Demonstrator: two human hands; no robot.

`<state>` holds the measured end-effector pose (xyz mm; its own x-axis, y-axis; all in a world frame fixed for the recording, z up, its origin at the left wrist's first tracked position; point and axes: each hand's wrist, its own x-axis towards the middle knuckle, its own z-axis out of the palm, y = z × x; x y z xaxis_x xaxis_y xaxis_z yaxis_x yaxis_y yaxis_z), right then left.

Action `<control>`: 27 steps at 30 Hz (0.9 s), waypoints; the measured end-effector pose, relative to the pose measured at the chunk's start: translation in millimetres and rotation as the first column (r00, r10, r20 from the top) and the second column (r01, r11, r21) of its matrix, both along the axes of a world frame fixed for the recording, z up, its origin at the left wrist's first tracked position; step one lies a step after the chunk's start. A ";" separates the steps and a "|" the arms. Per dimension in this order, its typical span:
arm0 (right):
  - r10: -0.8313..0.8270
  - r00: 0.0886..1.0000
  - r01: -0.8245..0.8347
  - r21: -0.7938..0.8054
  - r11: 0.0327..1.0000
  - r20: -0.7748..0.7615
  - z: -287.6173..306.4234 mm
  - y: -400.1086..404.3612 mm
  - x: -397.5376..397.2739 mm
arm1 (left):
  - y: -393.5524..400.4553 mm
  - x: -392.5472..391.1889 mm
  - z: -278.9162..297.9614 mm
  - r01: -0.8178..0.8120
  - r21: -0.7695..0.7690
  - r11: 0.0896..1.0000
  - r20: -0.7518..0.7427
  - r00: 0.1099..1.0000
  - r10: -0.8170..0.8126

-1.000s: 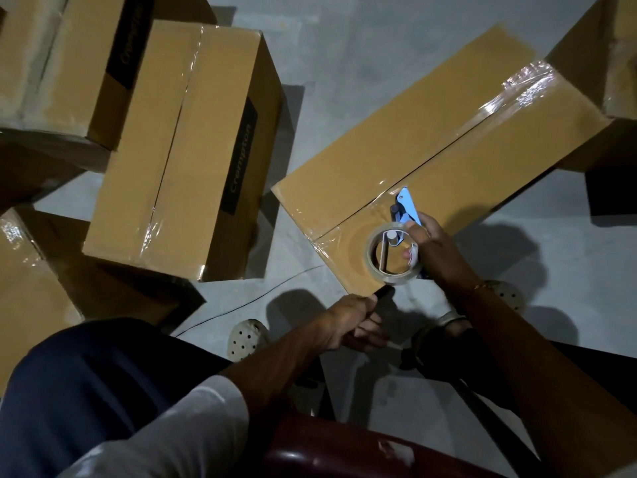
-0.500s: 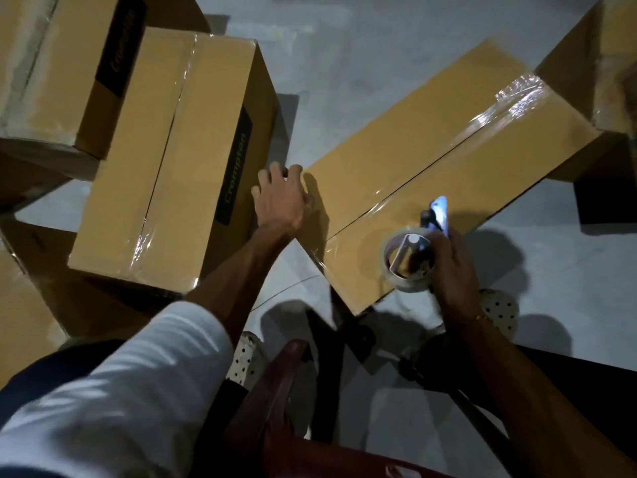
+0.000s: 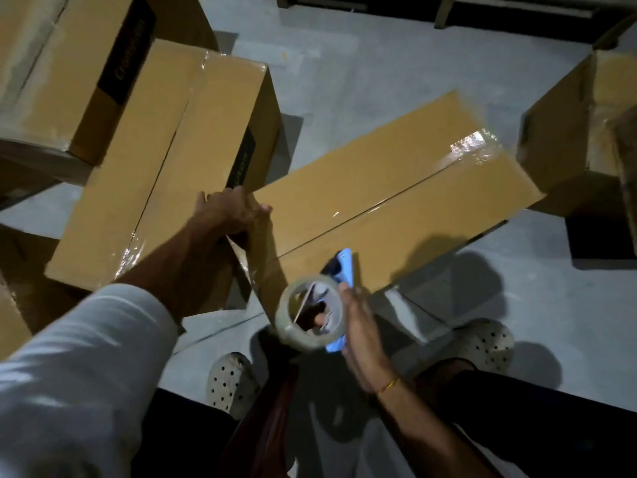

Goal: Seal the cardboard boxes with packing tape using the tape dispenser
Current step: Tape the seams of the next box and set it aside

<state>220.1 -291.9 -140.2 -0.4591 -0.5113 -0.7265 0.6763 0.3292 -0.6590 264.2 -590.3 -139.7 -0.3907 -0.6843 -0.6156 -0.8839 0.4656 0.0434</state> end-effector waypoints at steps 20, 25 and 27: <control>-0.095 0.993 0.088 -0.093 0.992 -0.071 -5.4 -15.9 -82.2 | 15.1 -11.5 -35.6 -0.101 0.063 0.993 -0.182 0.977 0.111; -0.050 0.996 0.044 -0.081 0.996 -0.073 -3.3 -16.7 -58.8 | 11.1 32.8 -37.7 -0.140 0.073 0.987 -0.205 0.967 0.152; -0.051 0.994 0.045 -0.069 0.997 -0.094 -1.6 -19.6 -45.9 | 8.4 40.6 -37.0 -0.144 0.075 0.987 -0.204 0.966 0.156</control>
<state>174.2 -311.6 -141.8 -0.5504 -0.5324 -0.6431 0.6228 0.2512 -0.7410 304.8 -581.8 -176.8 -0.4103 -0.7097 -0.5727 -0.9120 0.3192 0.2577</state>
